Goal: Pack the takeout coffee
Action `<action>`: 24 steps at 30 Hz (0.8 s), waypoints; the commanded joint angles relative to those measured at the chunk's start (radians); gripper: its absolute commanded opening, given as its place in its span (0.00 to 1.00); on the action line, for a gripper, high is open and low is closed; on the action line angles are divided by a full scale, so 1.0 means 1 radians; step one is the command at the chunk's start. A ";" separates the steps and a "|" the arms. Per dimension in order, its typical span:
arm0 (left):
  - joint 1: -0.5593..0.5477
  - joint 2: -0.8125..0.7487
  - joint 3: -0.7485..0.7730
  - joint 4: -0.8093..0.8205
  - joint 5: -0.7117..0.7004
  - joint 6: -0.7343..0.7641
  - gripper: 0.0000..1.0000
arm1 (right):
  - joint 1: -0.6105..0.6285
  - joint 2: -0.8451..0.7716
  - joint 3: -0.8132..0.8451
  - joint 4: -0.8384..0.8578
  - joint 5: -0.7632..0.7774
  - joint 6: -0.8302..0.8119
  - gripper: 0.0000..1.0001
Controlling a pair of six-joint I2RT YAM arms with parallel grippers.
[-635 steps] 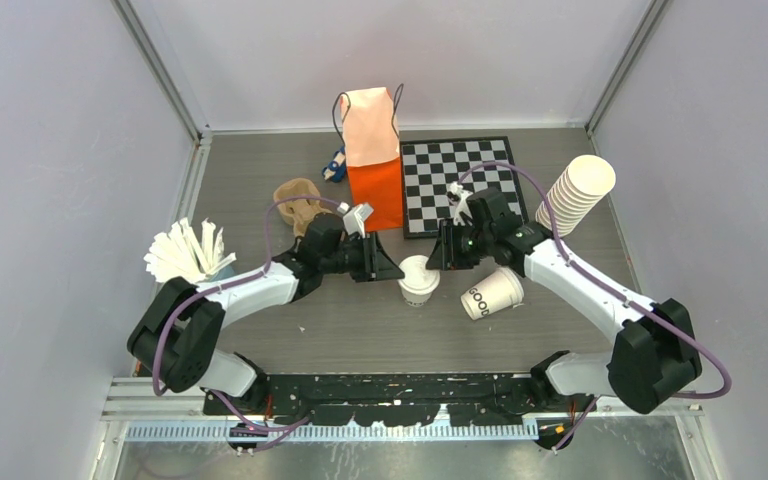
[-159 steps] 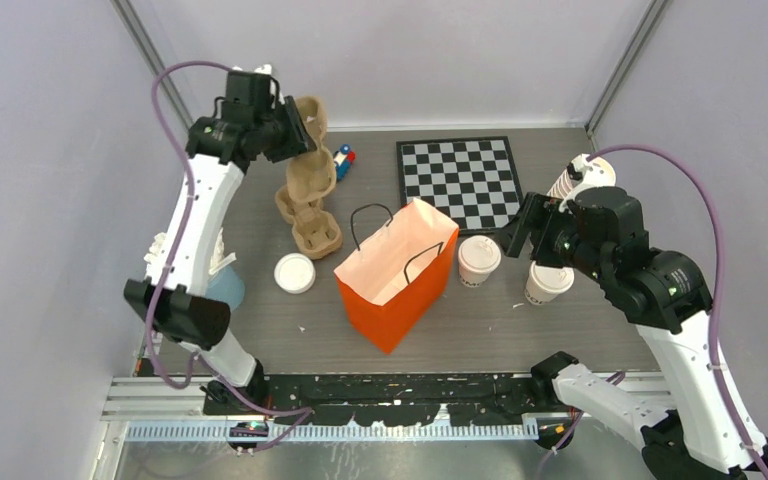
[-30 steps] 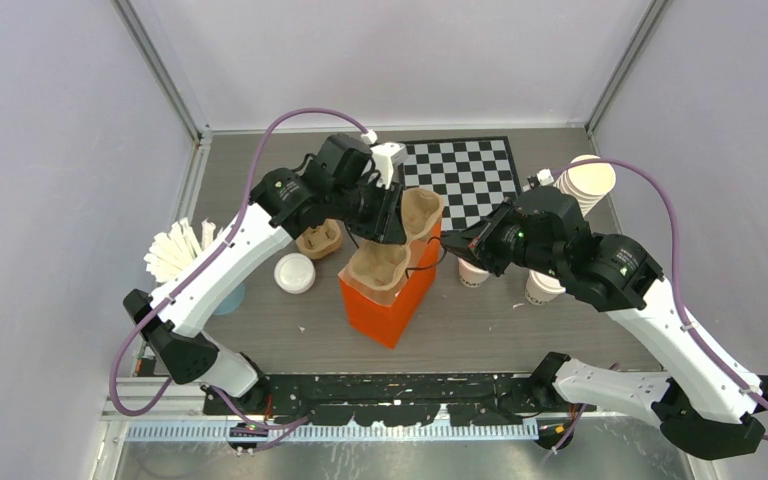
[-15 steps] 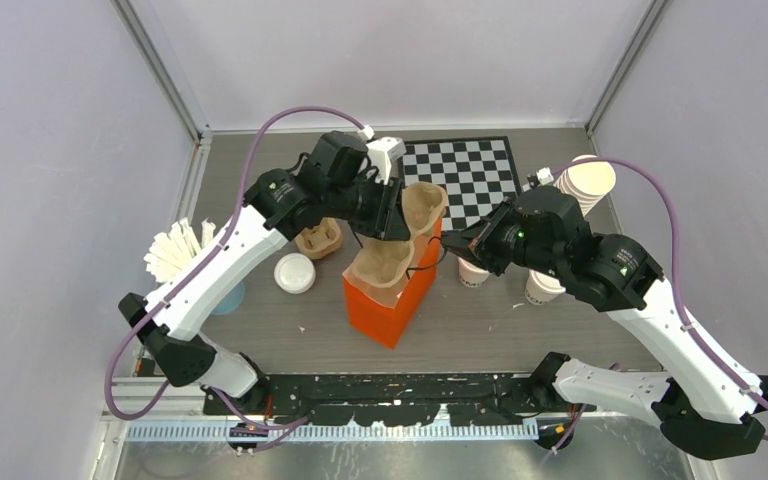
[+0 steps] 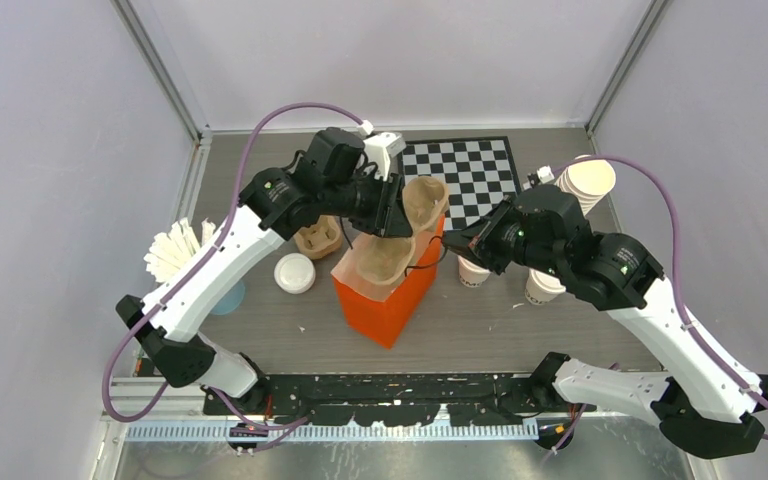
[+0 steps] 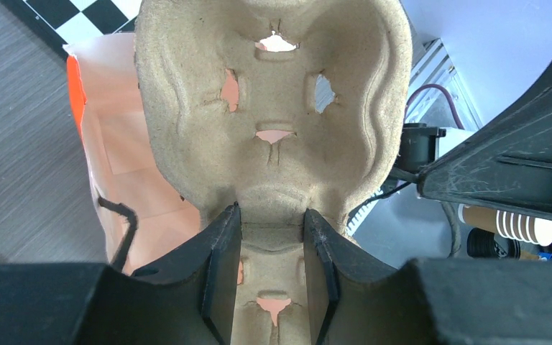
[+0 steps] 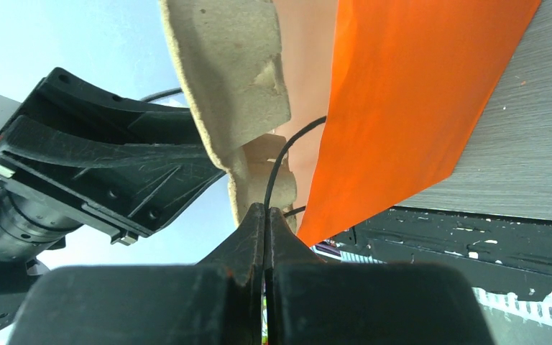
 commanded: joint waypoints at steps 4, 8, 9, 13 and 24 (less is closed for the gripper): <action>-0.006 -0.021 0.053 0.028 0.004 -0.001 0.21 | 0.004 0.029 0.070 0.001 0.010 -0.034 0.00; -0.006 -0.024 0.021 0.013 -0.016 0.010 0.21 | 0.004 0.041 0.076 0.000 0.009 -0.040 0.00; -0.006 -0.026 0.010 0.008 -0.026 0.019 0.21 | 0.004 0.042 0.076 0.001 0.008 -0.040 0.00; -0.006 -0.036 -0.027 -0.011 -0.075 0.055 0.20 | 0.004 0.043 0.072 0.003 0.008 -0.042 0.00; -0.007 -0.028 -0.065 -0.054 -0.130 0.128 0.20 | 0.004 0.039 0.061 0.001 0.013 -0.039 0.00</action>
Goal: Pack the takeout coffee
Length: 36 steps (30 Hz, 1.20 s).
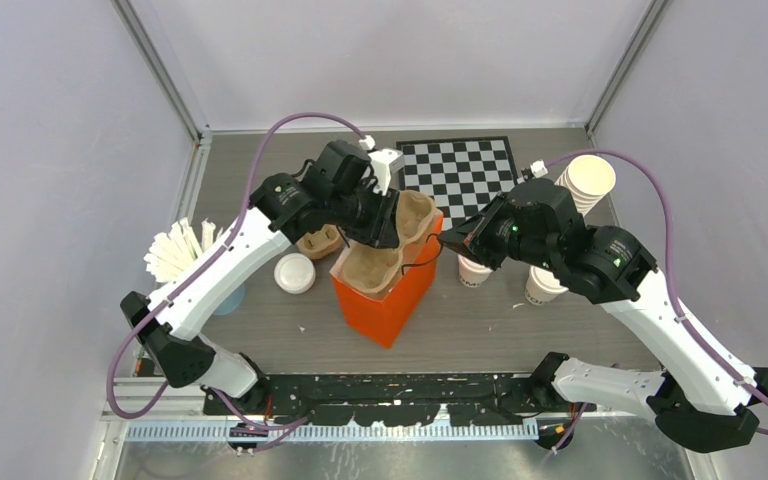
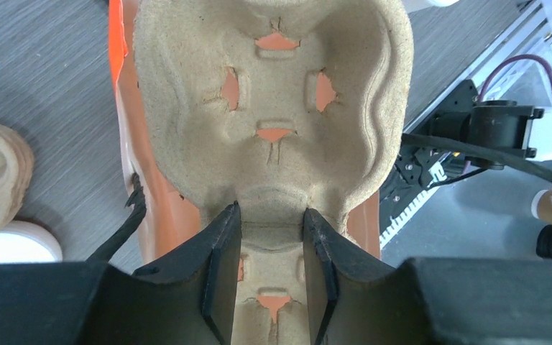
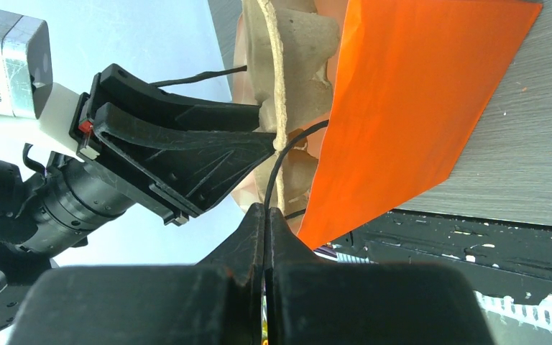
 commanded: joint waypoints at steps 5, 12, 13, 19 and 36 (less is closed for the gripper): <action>-0.007 -0.020 0.010 -0.038 -0.056 0.056 0.20 | 0.004 -0.004 0.025 0.005 0.022 -0.013 0.00; -0.011 -0.007 -0.043 -0.041 -0.075 0.062 0.20 | 0.004 0.002 0.031 0.017 0.025 -0.018 0.01; -0.016 0.002 -0.043 -0.041 -0.070 0.063 0.20 | 0.004 0.002 0.029 0.023 0.023 -0.020 0.00; -0.036 0.041 -0.036 -0.060 -0.075 0.056 0.21 | 0.004 -0.001 -0.004 0.062 0.003 -0.017 0.00; -0.045 0.083 -0.019 -0.135 -0.170 0.030 0.31 | 0.004 -0.010 -0.057 0.094 -0.014 -0.002 0.03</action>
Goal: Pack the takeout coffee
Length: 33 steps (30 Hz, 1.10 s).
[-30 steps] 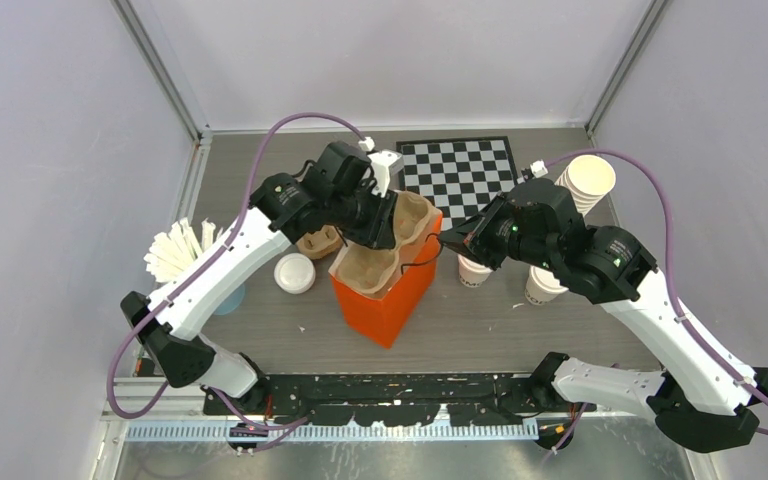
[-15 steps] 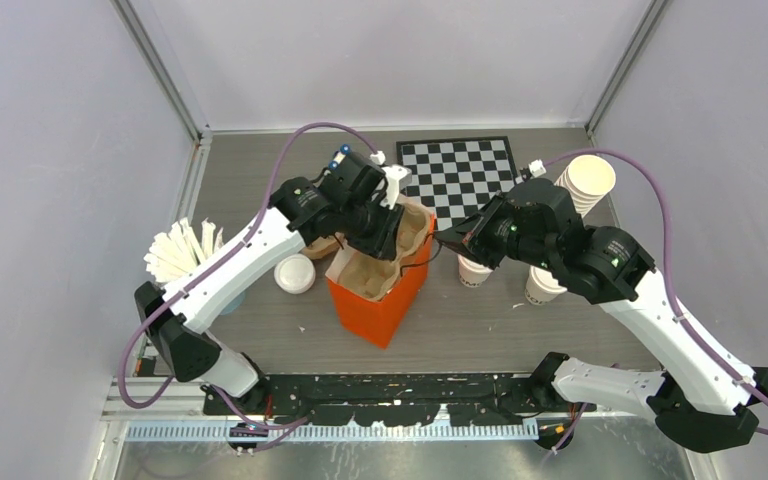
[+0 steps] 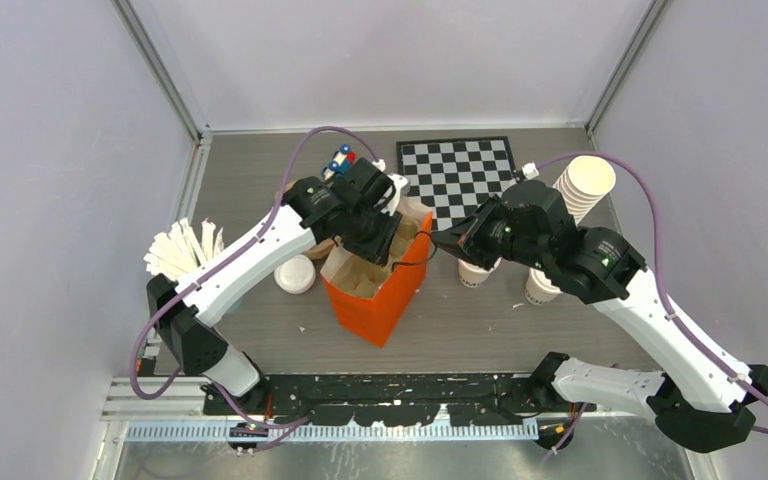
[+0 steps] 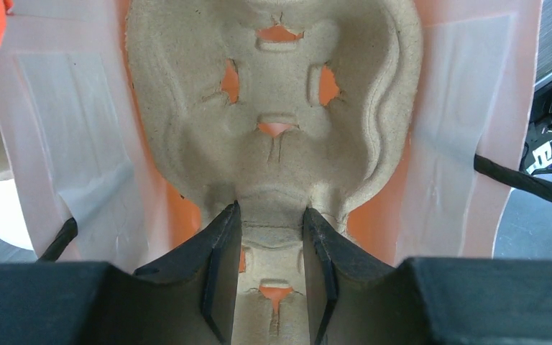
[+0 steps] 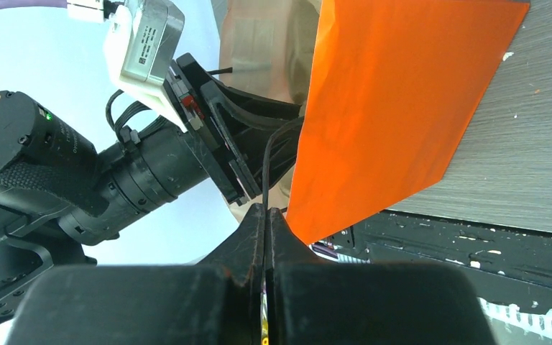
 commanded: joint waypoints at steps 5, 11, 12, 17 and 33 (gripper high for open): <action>-0.004 -0.003 0.104 -0.038 0.048 0.008 0.51 | 0.004 -0.014 -0.011 0.028 0.027 -0.013 0.23; -0.004 -0.005 0.225 -0.067 0.082 -0.018 0.75 | 0.004 -0.031 -0.017 0.028 0.048 -0.015 0.35; -0.004 -0.006 0.245 -0.065 0.089 -0.024 0.82 | 0.004 -0.034 -0.014 0.028 0.054 -0.017 0.37; -0.004 0.010 0.345 -0.071 0.121 -0.055 0.86 | 0.004 -0.043 0.021 0.042 0.067 -0.085 0.47; 0.037 -0.066 0.460 -0.049 0.041 -0.137 1.00 | 0.004 -0.049 0.199 -0.067 0.384 -0.543 0.88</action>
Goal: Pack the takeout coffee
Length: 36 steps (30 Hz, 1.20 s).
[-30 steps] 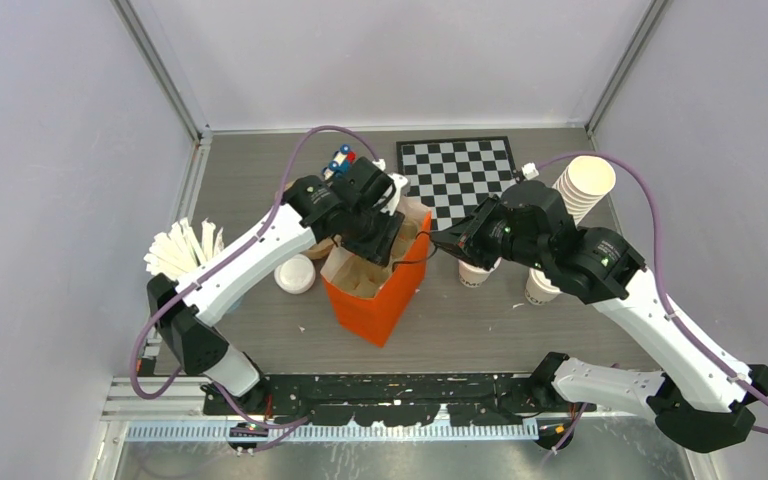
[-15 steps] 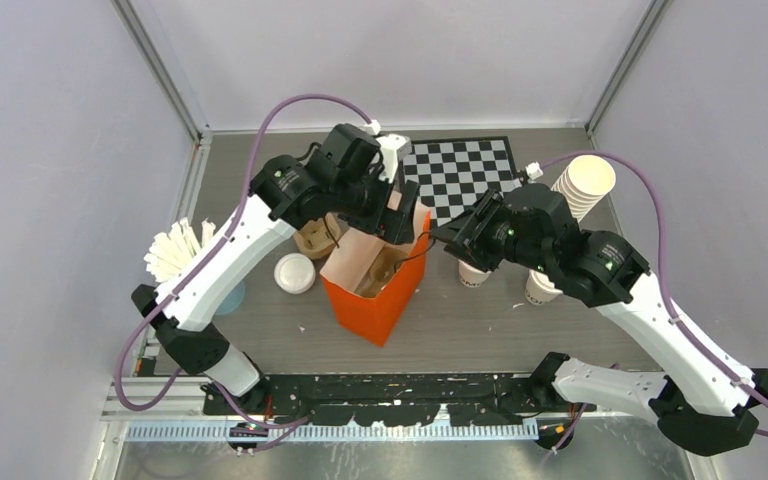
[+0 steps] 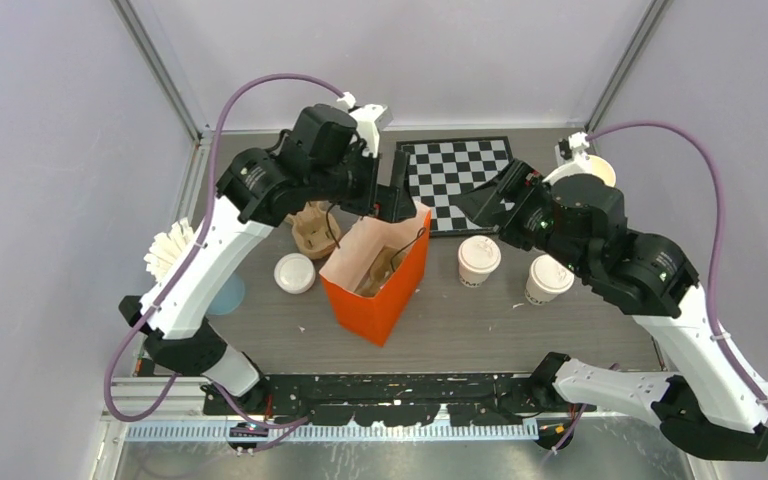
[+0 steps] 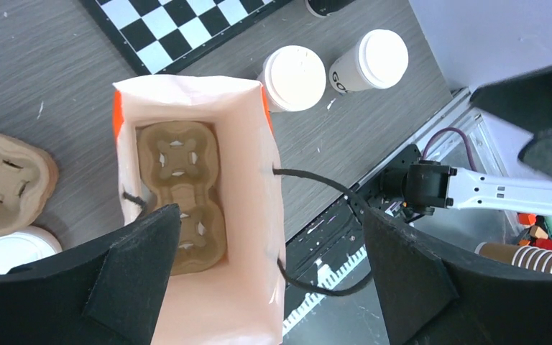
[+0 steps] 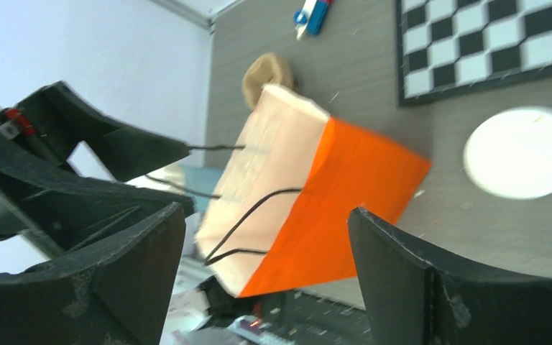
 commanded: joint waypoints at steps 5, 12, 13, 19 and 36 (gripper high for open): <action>0.085 -0.137 -0.098 0.013 0.018 -0.026 1.00 | 0.003 0.007 0.064 -0.033 0.311 -0.412 0.92; 0.103 -0.239 -0.196 -0.083 -0.064 -0.132 0.97 | -0.034 0.165 0.136 -0.008 0.157 -0.582 0.93; 0.102 -0.250 -0.195 -0.103 -0.084 -0.153 0.96 | -0.053 0.183 0.138 0.000 0.114 -0.596 0.93; 0.103 -0.287 -0.177 -0.195 -0.107 -0.265 0.92 | -0.220 0.200 0.014 0.221 -0.222 -0.597 0.88; 0.108 -0.433 -0.557 -0.107 -0.134 -0.399 0.63 | -0.277 0.480 0.140 0.164 -0.523 -0.698 0.64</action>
